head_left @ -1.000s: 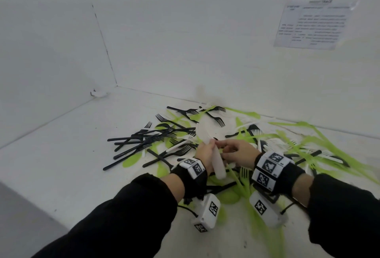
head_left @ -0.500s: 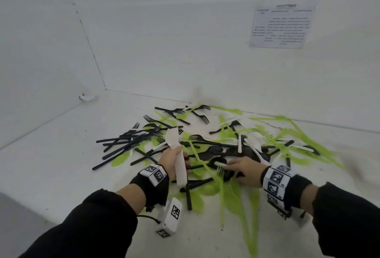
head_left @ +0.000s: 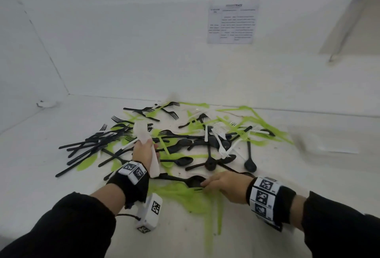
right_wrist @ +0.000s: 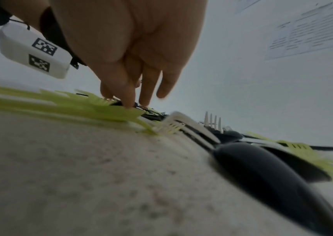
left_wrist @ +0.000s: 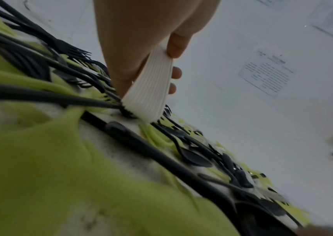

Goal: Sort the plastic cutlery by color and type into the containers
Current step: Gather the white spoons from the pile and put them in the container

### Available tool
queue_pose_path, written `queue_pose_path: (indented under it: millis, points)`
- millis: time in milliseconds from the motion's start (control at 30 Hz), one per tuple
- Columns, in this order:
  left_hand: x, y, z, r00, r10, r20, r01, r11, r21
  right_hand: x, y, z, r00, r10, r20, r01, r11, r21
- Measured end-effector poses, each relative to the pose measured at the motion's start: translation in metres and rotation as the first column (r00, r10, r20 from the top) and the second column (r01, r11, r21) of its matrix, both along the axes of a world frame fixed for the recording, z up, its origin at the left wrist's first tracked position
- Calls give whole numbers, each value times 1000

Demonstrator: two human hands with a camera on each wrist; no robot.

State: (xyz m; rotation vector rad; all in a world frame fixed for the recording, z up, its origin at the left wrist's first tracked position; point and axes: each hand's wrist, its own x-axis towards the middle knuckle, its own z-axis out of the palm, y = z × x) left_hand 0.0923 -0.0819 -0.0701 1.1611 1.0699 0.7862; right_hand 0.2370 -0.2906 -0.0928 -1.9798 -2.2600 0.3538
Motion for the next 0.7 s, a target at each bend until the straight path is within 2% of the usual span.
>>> queue_pose_path:
  millis: [67, 167, 233, 333, 400, 467, 533, 600, 700]
  points:
    - [4, -10, 1, 999, -34, 17, 34, 999, -2, -2, -3, 9, 995, -81, -53, 76, 993, -86]
    - [7, -21, 1, 996, -92, 16, 92, 996, -19, 2, 1, 23, 975, -192, -113, 180, 978, -110]
    - [8, -25, 3, 991, -134, 13, 135, 990, -31, 12, 7, 29, 946, -313, -82, 306, 948, -88]
    - [7, -30, 6, 985, -171, 9, 171, 985, -35, 30, 14, 45, 802, -592, -77, 588, 806, -69]
    - [6, -32, 8, 983, -181, 15, 181, 983, -28, 36, 18, 59, 725, -689, 5, 682, 717, -148]
    - [6, -33, 8, 981, -194, 12, 194, 981, -21, 35, 23, 65, 708, -699, 106, 698, 668, -256]
    - [8, -32, 8, 976, -217, 11, 217, 976, -27, 30, 33, 62, 728, -671, 143, 670, 651, -357]
    - [11, -32, 7, 970, -244, 2, 244, 969, -36, 25, 44, 51, 782, -602, 160, 604, 669, -432]
    - [18, -32, 5, 955, -294, -27, 293, 955, -34, 11, 57, 42, 864, -497, 84, 471, 736, -486]
